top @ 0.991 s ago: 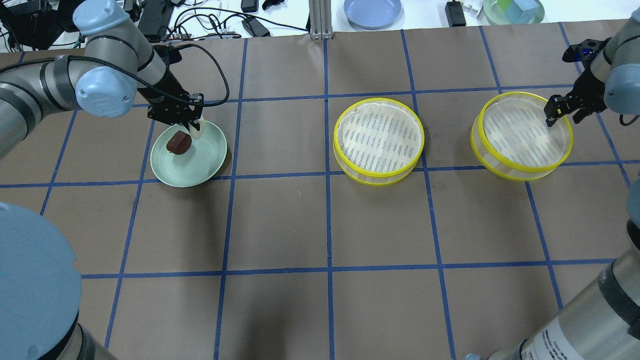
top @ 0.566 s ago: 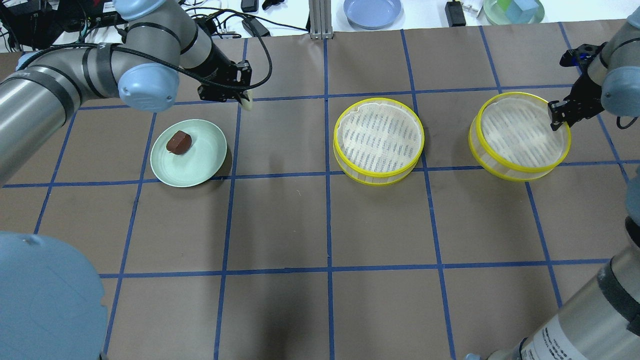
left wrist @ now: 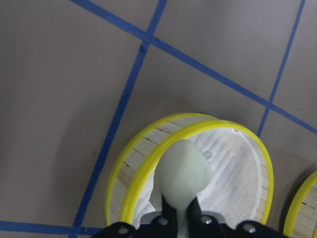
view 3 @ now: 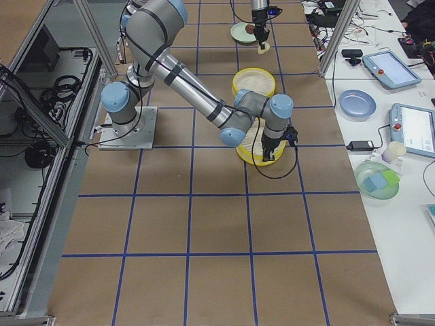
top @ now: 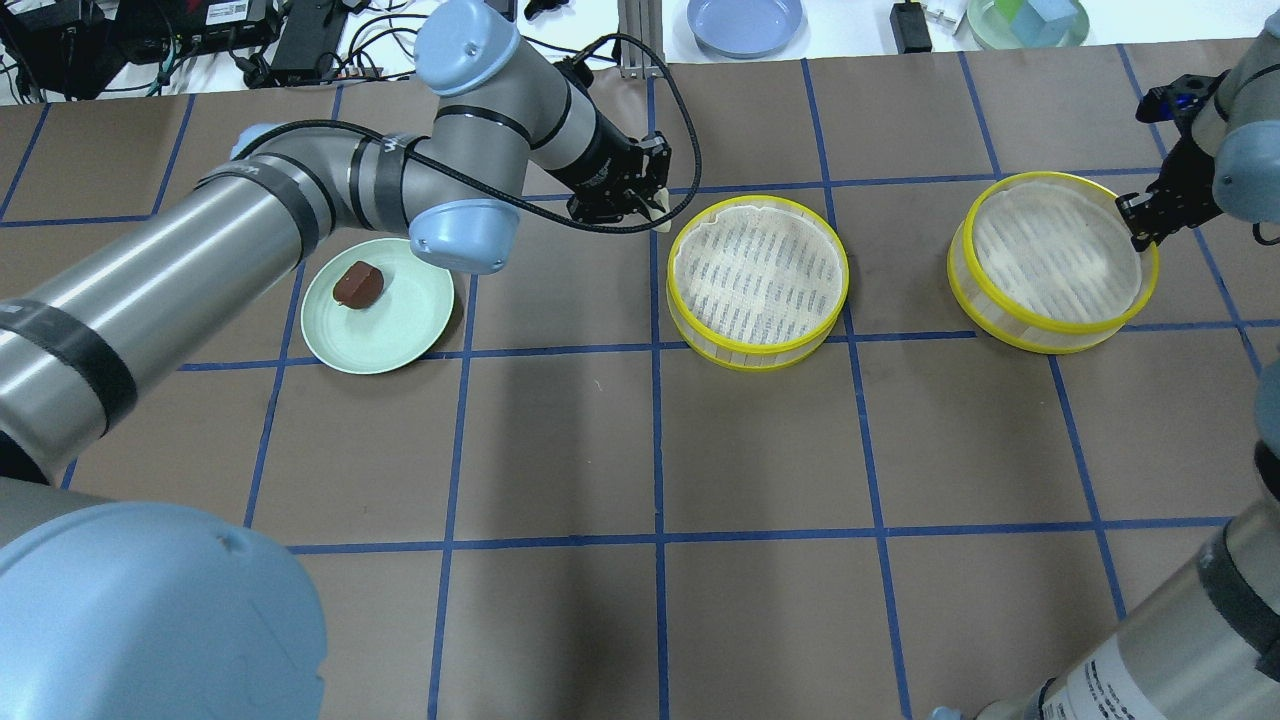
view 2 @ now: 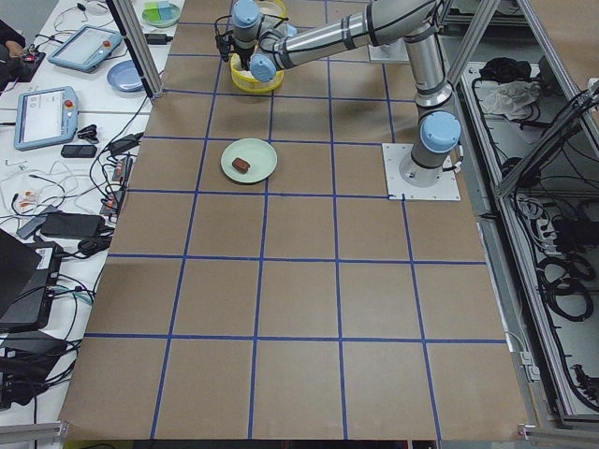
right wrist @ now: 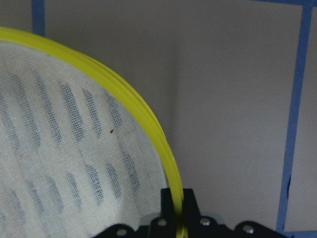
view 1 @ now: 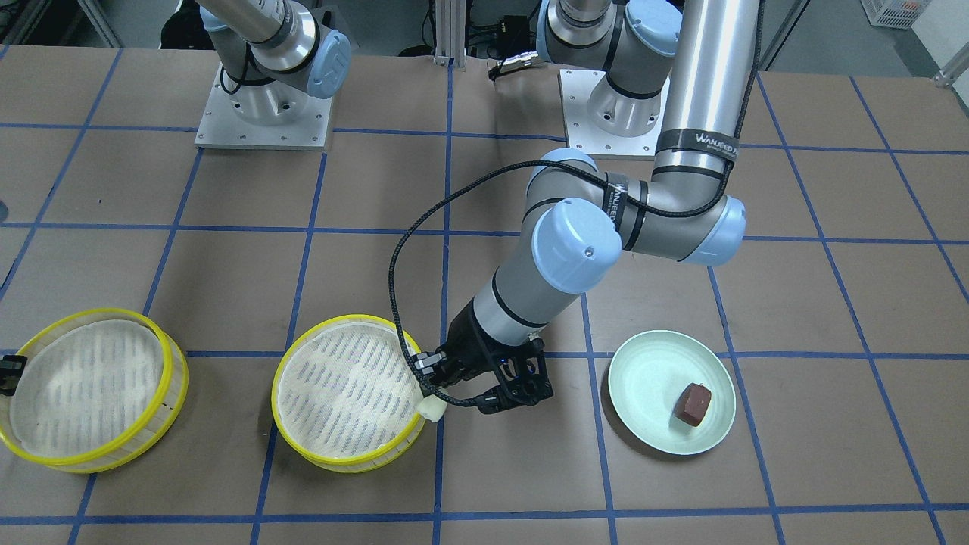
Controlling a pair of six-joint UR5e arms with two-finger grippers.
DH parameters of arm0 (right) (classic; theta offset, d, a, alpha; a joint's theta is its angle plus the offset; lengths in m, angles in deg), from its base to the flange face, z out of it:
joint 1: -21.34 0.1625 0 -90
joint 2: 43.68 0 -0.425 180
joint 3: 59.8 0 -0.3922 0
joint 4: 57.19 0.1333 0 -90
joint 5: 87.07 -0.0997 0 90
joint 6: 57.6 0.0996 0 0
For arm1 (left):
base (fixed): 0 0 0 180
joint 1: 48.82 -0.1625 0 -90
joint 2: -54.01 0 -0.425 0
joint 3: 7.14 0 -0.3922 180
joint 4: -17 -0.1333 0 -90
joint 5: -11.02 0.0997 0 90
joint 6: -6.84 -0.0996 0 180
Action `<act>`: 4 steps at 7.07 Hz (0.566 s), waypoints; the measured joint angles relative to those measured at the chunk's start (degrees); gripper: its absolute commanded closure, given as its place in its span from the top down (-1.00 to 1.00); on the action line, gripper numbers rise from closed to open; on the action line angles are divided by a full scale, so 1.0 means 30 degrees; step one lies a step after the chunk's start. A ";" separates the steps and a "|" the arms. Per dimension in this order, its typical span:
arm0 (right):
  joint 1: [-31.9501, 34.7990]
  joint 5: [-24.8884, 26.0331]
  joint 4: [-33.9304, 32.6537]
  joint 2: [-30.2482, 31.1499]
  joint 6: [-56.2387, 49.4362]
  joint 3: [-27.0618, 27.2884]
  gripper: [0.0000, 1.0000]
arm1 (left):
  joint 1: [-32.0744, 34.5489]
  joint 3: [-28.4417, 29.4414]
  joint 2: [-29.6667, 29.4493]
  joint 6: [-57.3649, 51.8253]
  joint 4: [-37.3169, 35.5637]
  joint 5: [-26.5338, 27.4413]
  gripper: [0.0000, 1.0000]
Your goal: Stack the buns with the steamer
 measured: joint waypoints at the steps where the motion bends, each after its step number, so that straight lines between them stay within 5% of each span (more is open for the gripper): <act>1: 0.0054 0.0029 0.0072 0.0368 0.0032 -0.0019 -1.00 | 0.0416 -0.0004 -0.0546 0.0277 -0.0282 -0.0579 0.41; 2: 0.0147 -0.0026 0.0294 0.0712 0.0113 -0.0037 -1.00 | 0.0736 -0.0003 -0.0896 0.0921 -0.0390 -0.0854 0.81; 4: 0.0231 -0.0086 0.0750 0.1074 0.0207 -0.0058 -1.00 | 0.0996 0.0013 -0.1092 0.2101 -0.0487 -0.0955 0.98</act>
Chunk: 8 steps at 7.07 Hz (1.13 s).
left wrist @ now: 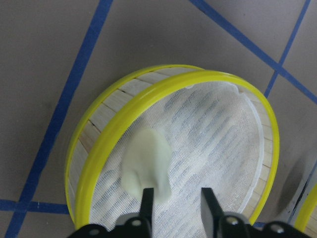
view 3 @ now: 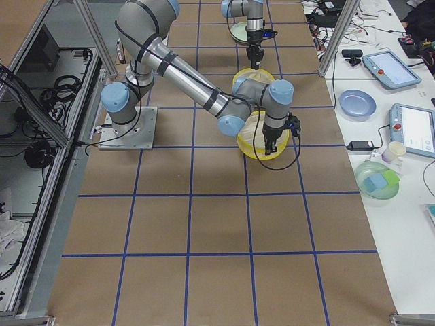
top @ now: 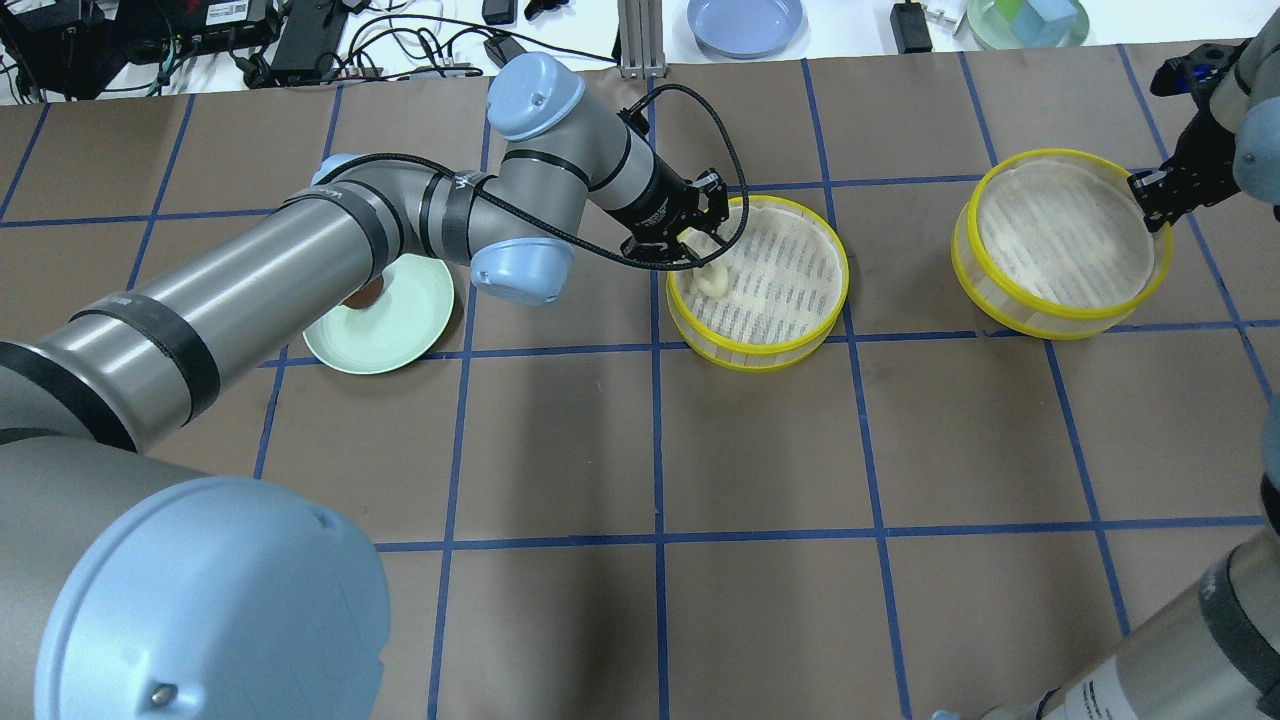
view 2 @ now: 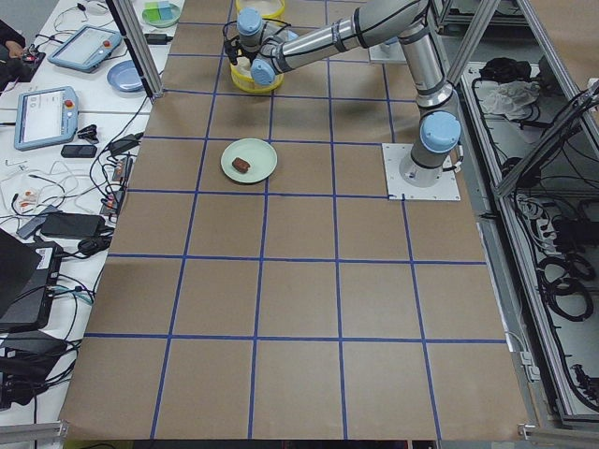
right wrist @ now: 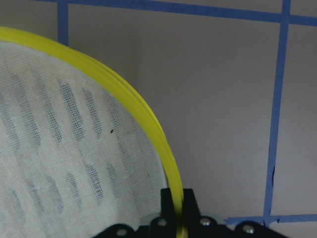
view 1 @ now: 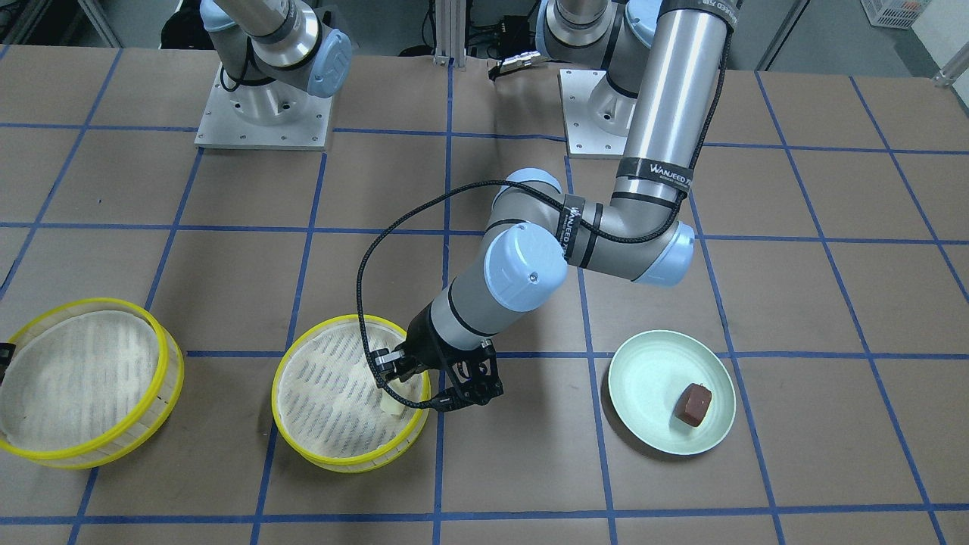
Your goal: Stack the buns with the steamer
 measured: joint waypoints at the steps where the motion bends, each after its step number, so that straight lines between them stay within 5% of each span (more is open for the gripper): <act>1: 0.0018 0.0002 0.0113 0.0267 0.0040 -0.0004 -1.00 | 0.0023 0.0013 0.0024 0.0210 -0.0072 -0.0019 0.97; 4: 0.0752 -0.0971 0.1343 0.1674 0.1885 -0.0024 -1.00 | -0.0552 0.0285 0.1155 -0.1072 0.0369 0.0404 1.00; 8: 0.6273 0.0241 0.1719 0.2607 0.9109 0.0009 -1.00 | -0.4648 0.0316 0.3621 -1.0089 0.5054 0.3977 1.00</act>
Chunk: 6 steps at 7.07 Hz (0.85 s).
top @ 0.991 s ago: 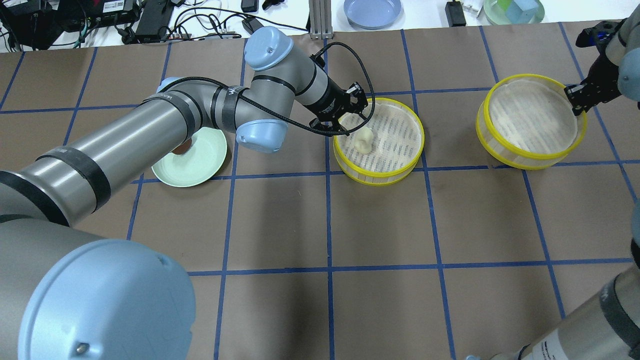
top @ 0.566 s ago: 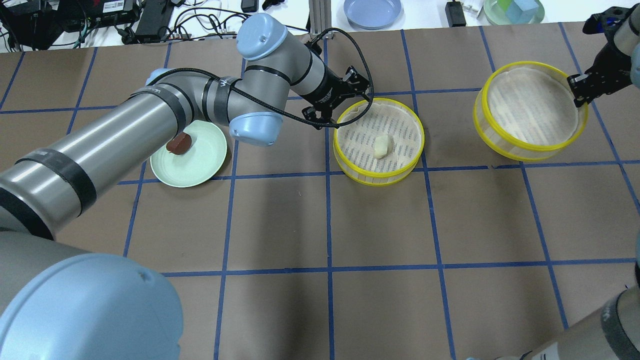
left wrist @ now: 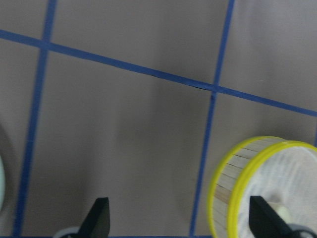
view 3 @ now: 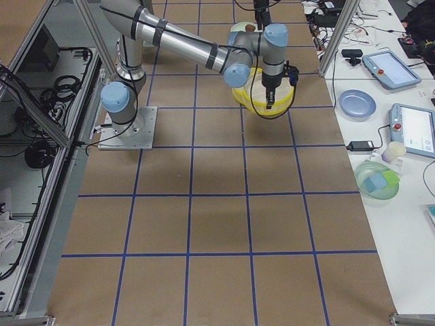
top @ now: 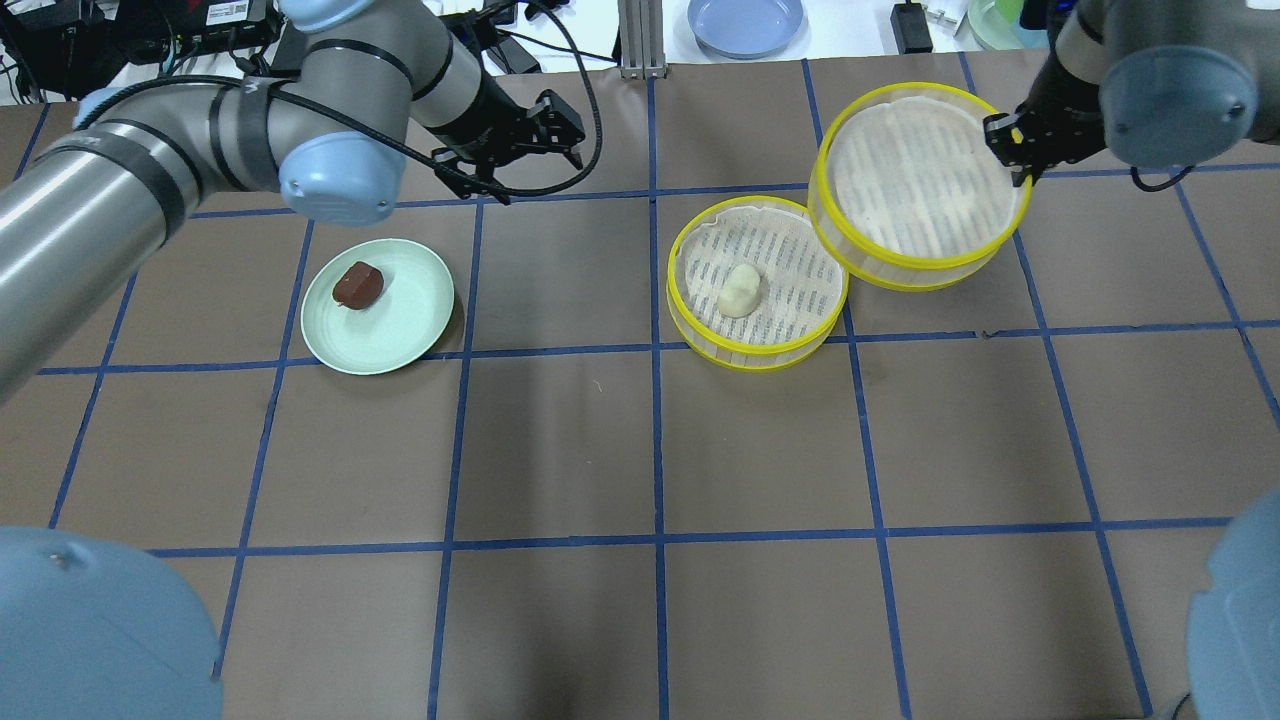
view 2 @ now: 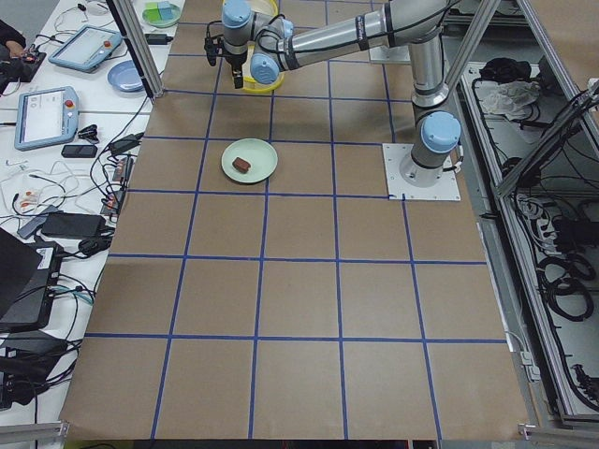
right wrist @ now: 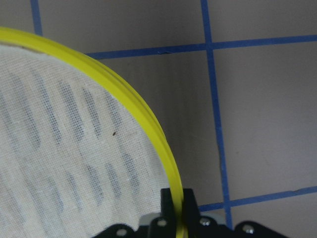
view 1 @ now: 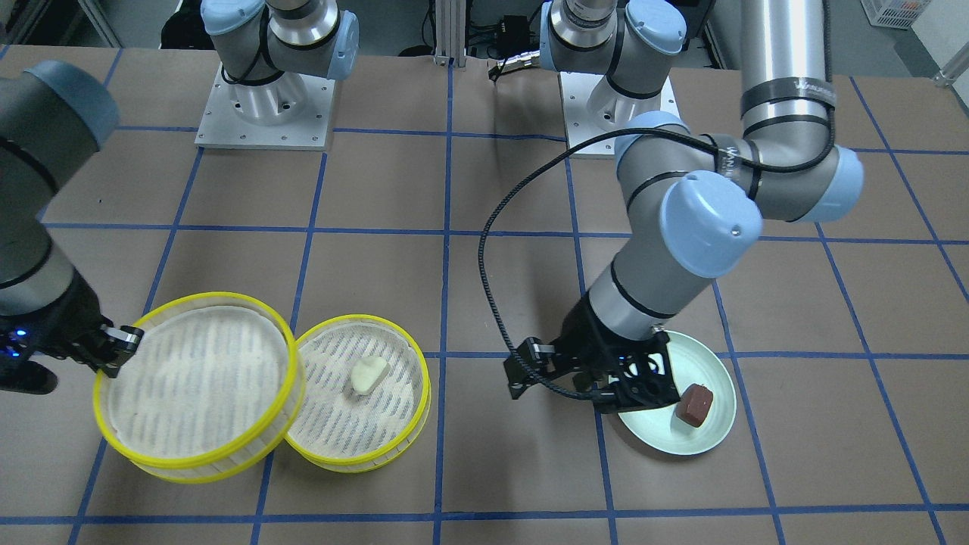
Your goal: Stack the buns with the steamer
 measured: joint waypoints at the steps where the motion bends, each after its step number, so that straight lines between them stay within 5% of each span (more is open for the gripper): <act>1: 0.1348 0.0481 -0.0432 -0.0104 0.1550 0.0000 -1.00 | -0.0802 -0.0030 0.0246 -0.1700 0.0550 0.1405 1.00; 3: 0.2812 0.0602 -0.0876 -0.0610 0.3679 0.0024 -1.00 | -0.1955 -0.0265 0.0257 -0.5083 0.0867 0.3636 1.00; 6: 0.3619 -0.0115 -0.0556 -0.1268 0.5369 0.0145 -1.00 | -0.3544 -0.0724 -0.0178 -0.9107 0.0933 0.4209 1.00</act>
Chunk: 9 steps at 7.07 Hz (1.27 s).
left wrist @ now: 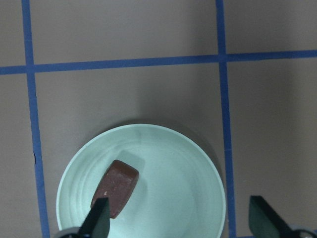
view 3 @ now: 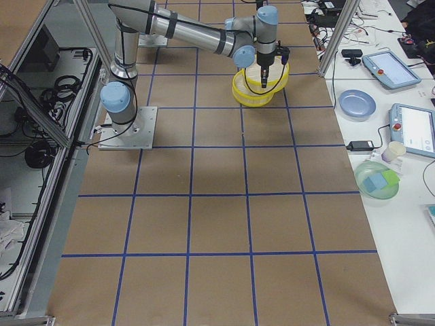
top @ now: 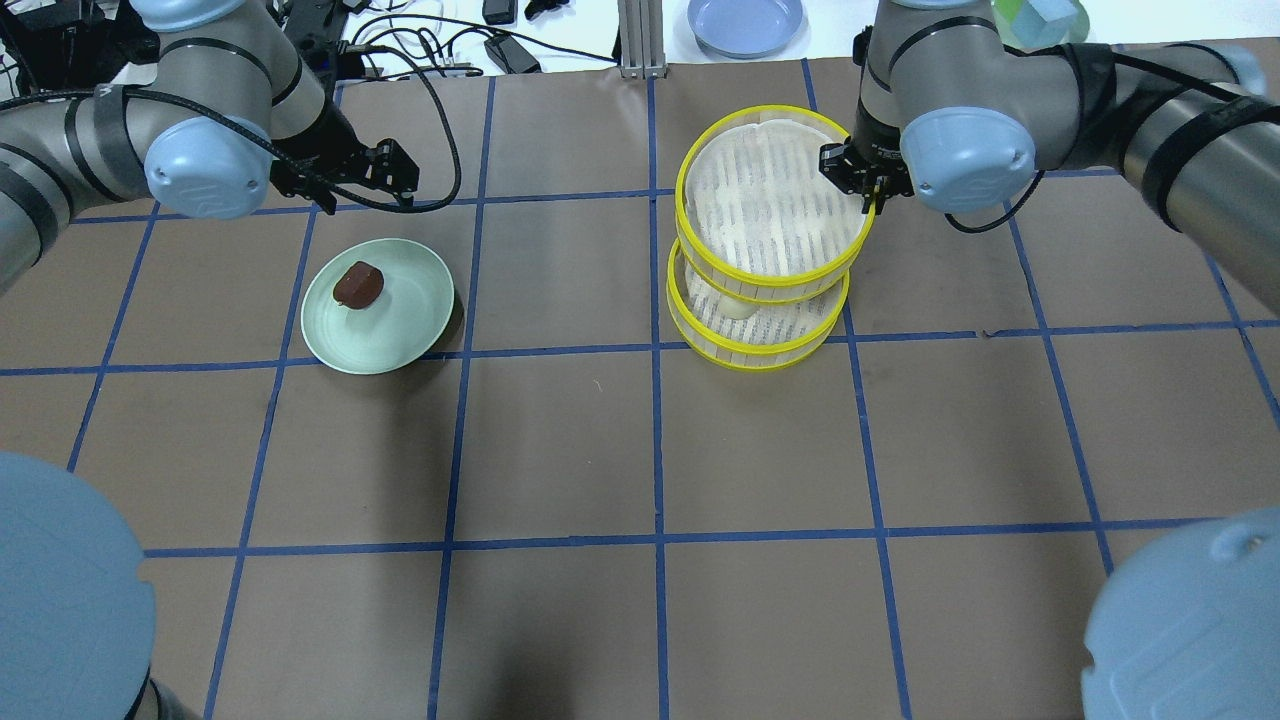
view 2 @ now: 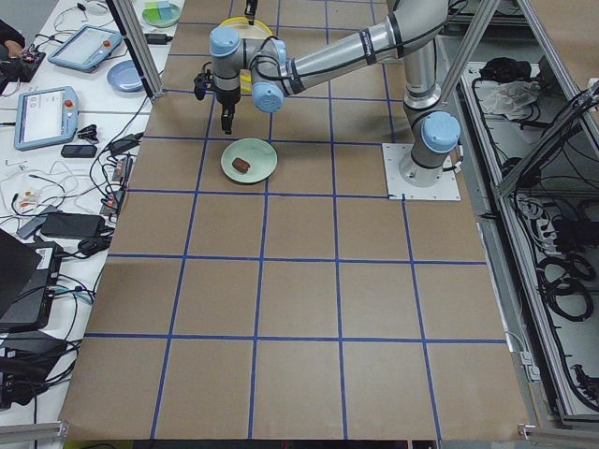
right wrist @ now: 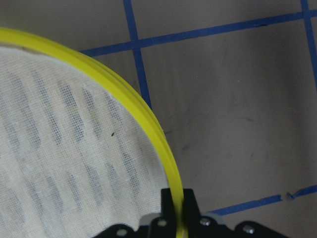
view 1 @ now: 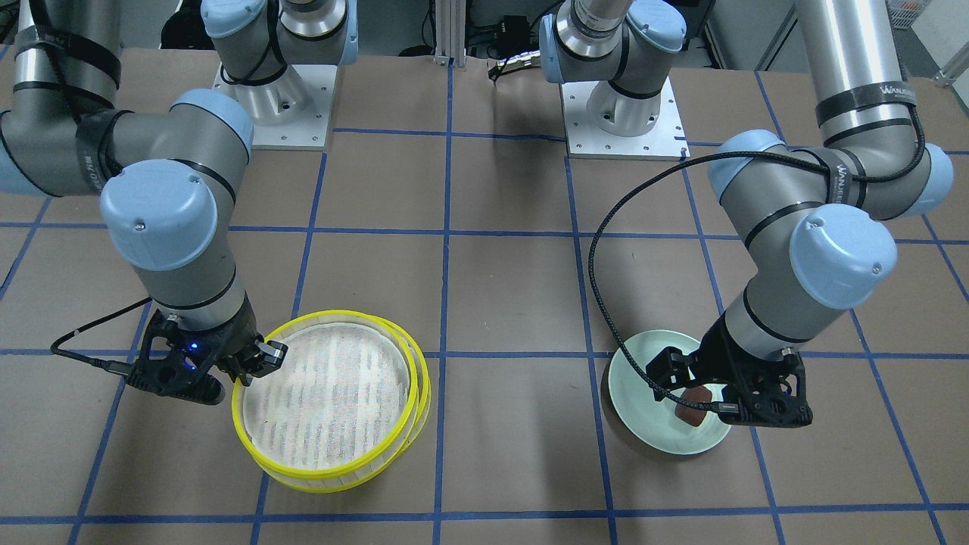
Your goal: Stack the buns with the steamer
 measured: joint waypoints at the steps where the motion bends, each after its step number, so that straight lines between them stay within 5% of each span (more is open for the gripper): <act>1: 0.0056 -0.0090 0.0524 -0.0083 0.0065 0.0019 -1.00 | -0.0694 -0.0337 -0.0185 -0.2357 -0.0019 -0.0034 1.00; 3: 0.0075 -0.0123 0.1262 -0.0238 0.0059 0.0124 -1.00 | -0.1815 -0.1144 -0.0641 -0.6061 -0.0292 -0.0345 1.00; 8: 0.0084 -0.0166 0.1434 -0.0641 0.0154 0.0225 -0.97 | -0.2112 -0.1663 -0.2192 -0.6911 -0.1102 -0.0605 1.00; 9: 0.0083 -0.0164 0.1474 -0.0704 0.0189 0.0239 -0.67 | -0.2112 -0.1671 -0.2367 -0.6939 -0.1278 -0.0628 0.73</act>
